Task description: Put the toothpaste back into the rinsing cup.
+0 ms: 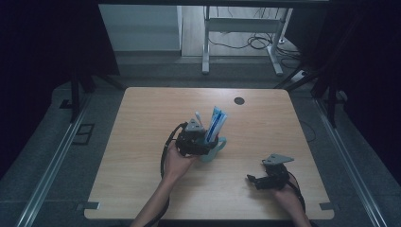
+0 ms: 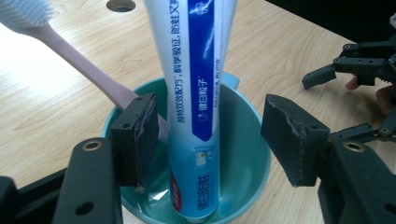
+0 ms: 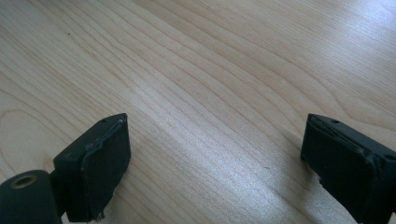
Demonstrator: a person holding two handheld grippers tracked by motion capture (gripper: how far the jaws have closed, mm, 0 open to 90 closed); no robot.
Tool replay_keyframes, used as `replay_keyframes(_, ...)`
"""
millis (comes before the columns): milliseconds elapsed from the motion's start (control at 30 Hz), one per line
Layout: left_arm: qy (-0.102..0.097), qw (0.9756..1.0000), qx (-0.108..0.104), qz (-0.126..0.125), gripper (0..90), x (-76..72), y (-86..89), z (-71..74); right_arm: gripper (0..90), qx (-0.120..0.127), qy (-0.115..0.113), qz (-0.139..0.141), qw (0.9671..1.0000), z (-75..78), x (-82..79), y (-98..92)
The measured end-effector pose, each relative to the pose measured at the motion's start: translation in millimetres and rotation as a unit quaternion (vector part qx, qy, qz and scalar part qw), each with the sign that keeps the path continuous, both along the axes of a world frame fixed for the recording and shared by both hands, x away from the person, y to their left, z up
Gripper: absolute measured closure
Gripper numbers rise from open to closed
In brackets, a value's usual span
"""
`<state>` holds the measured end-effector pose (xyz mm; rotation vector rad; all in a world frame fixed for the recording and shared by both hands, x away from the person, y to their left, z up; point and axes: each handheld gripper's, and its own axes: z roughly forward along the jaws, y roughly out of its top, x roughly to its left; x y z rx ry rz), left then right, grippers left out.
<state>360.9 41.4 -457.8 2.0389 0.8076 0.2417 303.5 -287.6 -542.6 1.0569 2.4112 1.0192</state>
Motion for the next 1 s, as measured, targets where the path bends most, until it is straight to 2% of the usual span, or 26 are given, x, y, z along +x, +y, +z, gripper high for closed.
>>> replay_keyframes(600, 0.006, 0.9999, 0.003, -0.009, 35.2, -12.8, 7.9, 10.6, 8.4, 0.000, 0.001, 0.000, 1.0000, 0.0, -0.1, 0.1)
replay_keyframes(1000, 0.014, 0.9999, -0.004, -0.005, 35.0, -20.7, 19.6, 8.0, 8.3, -0.001, 0.001, -0.001, 1.0000, 0.1, -0.2, 0.1)
